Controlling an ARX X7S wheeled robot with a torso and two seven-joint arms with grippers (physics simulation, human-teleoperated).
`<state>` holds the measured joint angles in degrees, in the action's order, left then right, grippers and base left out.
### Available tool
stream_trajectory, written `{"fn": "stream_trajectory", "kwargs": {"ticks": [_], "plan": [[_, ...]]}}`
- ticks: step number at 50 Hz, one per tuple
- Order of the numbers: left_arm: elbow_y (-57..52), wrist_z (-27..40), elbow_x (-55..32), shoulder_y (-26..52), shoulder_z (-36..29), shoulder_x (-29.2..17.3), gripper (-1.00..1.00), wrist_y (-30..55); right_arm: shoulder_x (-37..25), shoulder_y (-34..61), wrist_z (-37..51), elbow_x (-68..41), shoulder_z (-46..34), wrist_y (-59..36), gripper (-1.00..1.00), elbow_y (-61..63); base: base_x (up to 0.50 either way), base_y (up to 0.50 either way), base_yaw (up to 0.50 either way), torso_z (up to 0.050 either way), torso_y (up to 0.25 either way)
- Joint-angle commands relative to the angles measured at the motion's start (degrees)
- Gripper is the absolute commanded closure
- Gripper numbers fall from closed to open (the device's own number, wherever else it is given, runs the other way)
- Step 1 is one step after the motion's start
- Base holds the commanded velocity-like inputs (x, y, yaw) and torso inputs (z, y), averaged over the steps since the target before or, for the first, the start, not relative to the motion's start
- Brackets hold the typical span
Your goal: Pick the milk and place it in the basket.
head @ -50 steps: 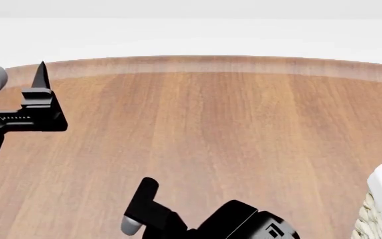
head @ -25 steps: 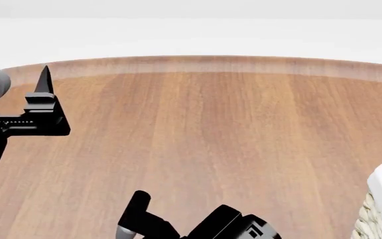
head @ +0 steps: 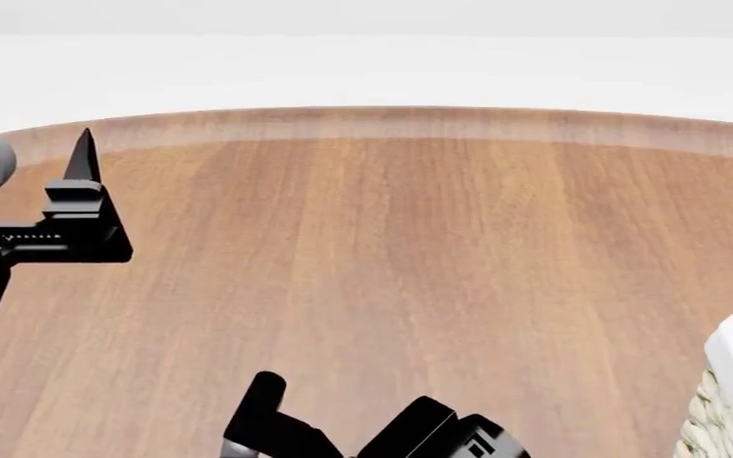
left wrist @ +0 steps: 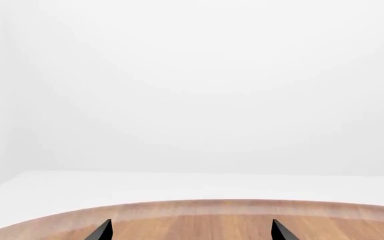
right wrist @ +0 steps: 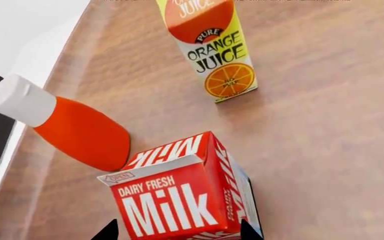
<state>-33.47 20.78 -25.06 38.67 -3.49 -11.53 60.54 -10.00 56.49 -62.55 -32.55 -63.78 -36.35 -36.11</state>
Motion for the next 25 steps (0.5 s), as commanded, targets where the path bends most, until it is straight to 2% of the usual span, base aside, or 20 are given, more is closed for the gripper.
{"fn": "stream_trajectory", "kwargs": {"ticks": [1, 9, 16, 25], "plan": [[0.0, 0.3, -0.4, 0.1, 0.0, -0.2, -1.00, 0.0, 0.1, -0.3, -0.2, 0.6, -0.7, 1.3, 1.00, -0.8, 0.00, 0.00, 0.00, 0.000, 0.000], [0.4, 0.5, -0.5, 0.1, 0.1, -0.5, -1.00, -0.3, -1.9, -0.3, 3.2, -0.8, 0.9, -1.4, 1.00, 4.4, 0.00, 0.00, 0.00, 0.000, 0.000], [0.8, 0.6, -0.6, 0.3, 0.0, -0.6, -1.00, -0.6, -8.1, 0.0, 9.6, -5.2, 5.6, -7.8, 1.00, 16.8, 0.00, 0.00, 0.00, 0.000, 0.000], [1.5, 0.8, -0.4, 0.2, -0.5, -0.8, -1.00, -1.2, -13.1, 0.7, 16.1, -9.7, 10.0, -15.1, 1.00, 26.4, 0.00, 0.00, 0.00, 0.000, 0.001]]}}
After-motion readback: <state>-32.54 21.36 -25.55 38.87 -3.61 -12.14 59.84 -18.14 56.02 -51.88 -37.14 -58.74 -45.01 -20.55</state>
